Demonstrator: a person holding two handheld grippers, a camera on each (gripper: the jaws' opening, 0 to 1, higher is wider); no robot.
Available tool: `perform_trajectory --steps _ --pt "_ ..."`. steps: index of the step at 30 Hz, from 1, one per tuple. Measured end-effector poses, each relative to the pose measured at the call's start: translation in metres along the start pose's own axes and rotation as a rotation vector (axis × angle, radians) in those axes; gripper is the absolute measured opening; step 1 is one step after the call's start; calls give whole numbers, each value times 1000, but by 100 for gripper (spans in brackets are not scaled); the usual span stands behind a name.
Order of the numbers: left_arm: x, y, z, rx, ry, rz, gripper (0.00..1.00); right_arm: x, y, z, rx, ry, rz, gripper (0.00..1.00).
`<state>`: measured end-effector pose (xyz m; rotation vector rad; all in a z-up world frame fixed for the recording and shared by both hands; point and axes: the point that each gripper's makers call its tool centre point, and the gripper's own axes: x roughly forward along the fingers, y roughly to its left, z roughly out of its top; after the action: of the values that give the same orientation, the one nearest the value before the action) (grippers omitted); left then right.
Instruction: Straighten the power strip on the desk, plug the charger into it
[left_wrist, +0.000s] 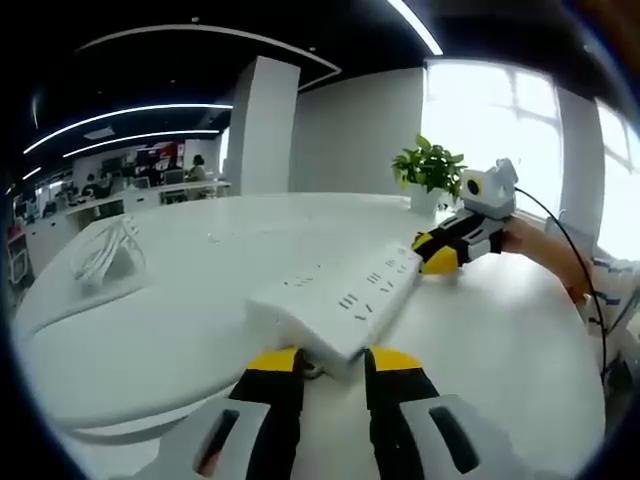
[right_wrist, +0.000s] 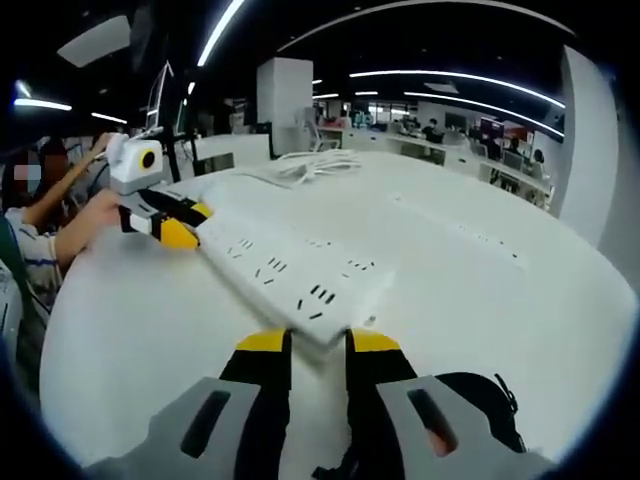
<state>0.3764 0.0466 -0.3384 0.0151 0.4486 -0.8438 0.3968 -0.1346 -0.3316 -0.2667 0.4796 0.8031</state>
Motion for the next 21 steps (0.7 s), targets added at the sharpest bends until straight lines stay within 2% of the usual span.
perform_trajectory --steps 21 --pt "-4 -6 -4 5 3 -5 24 -7 8 -4 20 -5 -2 20"
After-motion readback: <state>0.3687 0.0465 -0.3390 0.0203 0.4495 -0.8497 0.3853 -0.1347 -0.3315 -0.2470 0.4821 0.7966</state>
